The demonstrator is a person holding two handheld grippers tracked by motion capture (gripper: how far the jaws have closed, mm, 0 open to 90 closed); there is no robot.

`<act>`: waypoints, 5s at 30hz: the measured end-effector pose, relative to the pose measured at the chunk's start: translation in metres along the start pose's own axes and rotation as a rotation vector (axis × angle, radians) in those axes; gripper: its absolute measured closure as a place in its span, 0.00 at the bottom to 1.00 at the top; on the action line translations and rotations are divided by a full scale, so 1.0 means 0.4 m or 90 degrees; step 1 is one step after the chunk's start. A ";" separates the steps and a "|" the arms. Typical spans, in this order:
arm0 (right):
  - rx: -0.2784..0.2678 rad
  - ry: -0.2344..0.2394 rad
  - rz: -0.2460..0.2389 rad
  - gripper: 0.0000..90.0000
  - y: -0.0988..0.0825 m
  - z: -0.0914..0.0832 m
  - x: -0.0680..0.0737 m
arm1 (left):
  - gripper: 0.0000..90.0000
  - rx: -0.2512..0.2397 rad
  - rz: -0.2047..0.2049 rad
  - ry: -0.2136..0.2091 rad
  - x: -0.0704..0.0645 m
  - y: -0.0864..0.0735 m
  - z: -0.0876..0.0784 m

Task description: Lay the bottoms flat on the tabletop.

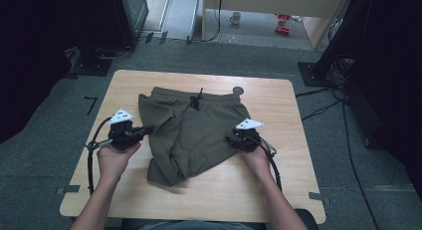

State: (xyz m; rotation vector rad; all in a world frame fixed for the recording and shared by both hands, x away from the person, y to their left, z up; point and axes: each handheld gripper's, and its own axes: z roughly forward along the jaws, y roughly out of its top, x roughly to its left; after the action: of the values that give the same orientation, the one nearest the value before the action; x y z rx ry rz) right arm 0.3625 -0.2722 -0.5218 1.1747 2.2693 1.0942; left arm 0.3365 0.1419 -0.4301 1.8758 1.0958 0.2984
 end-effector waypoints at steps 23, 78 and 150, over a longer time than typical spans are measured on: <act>-0.001 -0.039 0.040 0.64 -0.023 -0.032 -0.061 | 1.00 -0.006 -0.118 0.072 0.143 -0.094 -0.095; -0.006 -0.018 0.052 0.56 0.010 -0.073 -0.010 | 0.82 0.040 -0.013 -0.013 0.077 -0.027 0.050; -0.001 0.034 0.017 0.54 0.208 0.143 0.106 | 0.65 0.102 -0.005 0.032 0.188 0.011 0.288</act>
State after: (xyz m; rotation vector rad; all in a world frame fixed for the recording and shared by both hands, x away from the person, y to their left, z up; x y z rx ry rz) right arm 0.4164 -0.1814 -0.4924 1.1906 2.2988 1.1513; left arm 0.4502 0.1326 -0.5070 2.0132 1.1910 0.2602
